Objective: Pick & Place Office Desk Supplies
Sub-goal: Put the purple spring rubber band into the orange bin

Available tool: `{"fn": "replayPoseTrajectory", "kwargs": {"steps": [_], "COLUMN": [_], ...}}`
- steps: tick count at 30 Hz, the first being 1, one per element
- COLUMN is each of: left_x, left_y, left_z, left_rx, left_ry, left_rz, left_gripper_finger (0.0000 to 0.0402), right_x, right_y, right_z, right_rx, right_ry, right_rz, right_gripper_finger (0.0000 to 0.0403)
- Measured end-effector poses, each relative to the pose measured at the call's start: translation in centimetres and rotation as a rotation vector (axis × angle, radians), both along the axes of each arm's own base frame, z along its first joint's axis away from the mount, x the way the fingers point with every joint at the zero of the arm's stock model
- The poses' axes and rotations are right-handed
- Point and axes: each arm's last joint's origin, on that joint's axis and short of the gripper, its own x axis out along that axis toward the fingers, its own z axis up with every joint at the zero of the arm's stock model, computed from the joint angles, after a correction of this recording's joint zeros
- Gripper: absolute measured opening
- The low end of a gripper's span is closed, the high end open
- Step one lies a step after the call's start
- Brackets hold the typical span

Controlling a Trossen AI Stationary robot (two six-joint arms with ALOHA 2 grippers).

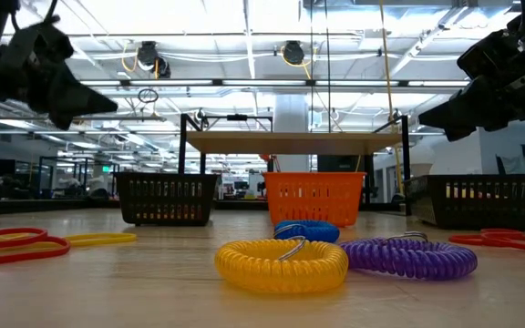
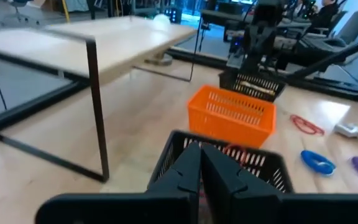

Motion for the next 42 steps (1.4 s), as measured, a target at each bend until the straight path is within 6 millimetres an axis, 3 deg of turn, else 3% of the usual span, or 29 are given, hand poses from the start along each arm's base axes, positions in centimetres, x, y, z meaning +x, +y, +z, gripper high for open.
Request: {"fn": "replayPoseTrajectory", "kwargs": {"steps": [3, 9, 27, 32, 39, 42], "left_x": [0.2, 0.3, 0.6, 0.9, 1.1, 1.2], "left_y": [-0.1, -0.2, -0.3, -0.2, -0.1, -0.1], "left_z": [-0.9, -0.8, -1.8, -2.5, -2.7, -2.5], "left_rx": [-0.001, 0.026, 0.009, 0.013, 0.012, 0.004], "left_ry": [-0.038, -0.058, 0.054, 0.118, 0.132, 0.099], "left_rz": [-0.022, -0.058, -0.053, 0.002, 0.03, 0.031], "left_gripper_finger": [0.0004, 0.0012, 0.0006, 0.0009, 0.0002, 0.0009], "right_x": [0.0, 0.0, 0.0, 0.1, 0.7, 1.0], "right_y": [0.0, 0.0, 0.0, 0.2, 0.2, 0.2], "right_z": [0.0, 0.0, -0.1, -0.2, 0.8, 0.2], "right_rx": [0.0, -0.001, -0.014, -0.095, -0.101, -0.095], "right_ry": [0.0, 0.002, 0.007, 0.018, -0.08, -0.003], "right_rz": [0.0, 0.001, 0.003, 0.095, 0.089, 0.071], "right_gripper_finger": [0.0004, 0.0004, 0.0004, 0.0004, 0.0004, 0.0004]}}
